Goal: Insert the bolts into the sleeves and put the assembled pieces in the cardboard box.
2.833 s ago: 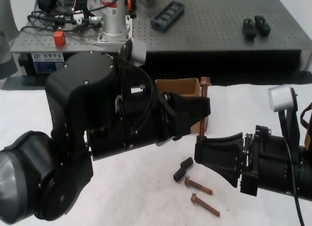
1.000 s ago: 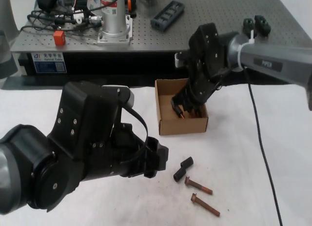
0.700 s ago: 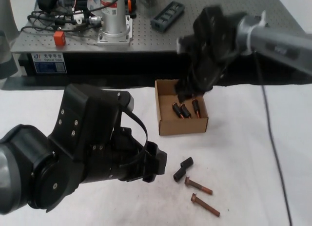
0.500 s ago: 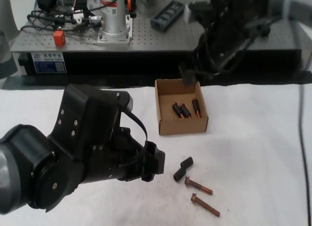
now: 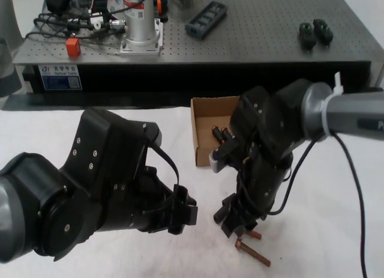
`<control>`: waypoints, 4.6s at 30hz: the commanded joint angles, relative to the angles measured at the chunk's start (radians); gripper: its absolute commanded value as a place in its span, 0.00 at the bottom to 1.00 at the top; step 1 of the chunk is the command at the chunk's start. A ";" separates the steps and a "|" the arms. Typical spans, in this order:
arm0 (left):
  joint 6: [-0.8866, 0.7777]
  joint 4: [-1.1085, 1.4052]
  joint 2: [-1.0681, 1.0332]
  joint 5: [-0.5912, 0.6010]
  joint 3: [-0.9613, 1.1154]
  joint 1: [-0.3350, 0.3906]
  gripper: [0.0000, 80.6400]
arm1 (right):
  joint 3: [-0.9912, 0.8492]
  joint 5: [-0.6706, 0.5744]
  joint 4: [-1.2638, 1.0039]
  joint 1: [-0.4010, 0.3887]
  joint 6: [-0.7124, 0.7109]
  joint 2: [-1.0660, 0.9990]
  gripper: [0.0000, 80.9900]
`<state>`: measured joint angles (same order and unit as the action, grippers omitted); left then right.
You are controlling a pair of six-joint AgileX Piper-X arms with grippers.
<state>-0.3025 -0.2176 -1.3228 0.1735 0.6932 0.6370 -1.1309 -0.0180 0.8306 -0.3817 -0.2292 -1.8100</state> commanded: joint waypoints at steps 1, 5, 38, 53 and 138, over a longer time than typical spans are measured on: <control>0.027 -0.021 0.004 -0.013 0.002 -0.003 0.61 | 0.000 0.008 -0.040 -0.005 -0.011 -0.016 0.38; 0.027 -0.021 0.004 -0.013 0.002 -0.003 0.61 | 0.000 0.018 -0.083 -0.005 -0.011 -0.042 0.36; 0.438 -0.377 -0.436 0.054 0.473 0.048 0.53 | 0.156 0.001 -0.050 0.207 0.060 0.372 0.01; 0.622 -0.637 -0.807 -0.058 0.901 0.092 0.39 | 0.389 -0.022 0.010 0.231 0.133 0.680 0.01; 0.113 0.196 -0.446 0.030 0.551 -0.044 0.01 | 0.665 -0.369 -0.386 0.350 0.345 1.007 0.52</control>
<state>-0.2193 0.0287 -1.7330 0.2258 1.1909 0.5931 -0.4632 -0.4512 0.3182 -0.0402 0.1860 -0.8161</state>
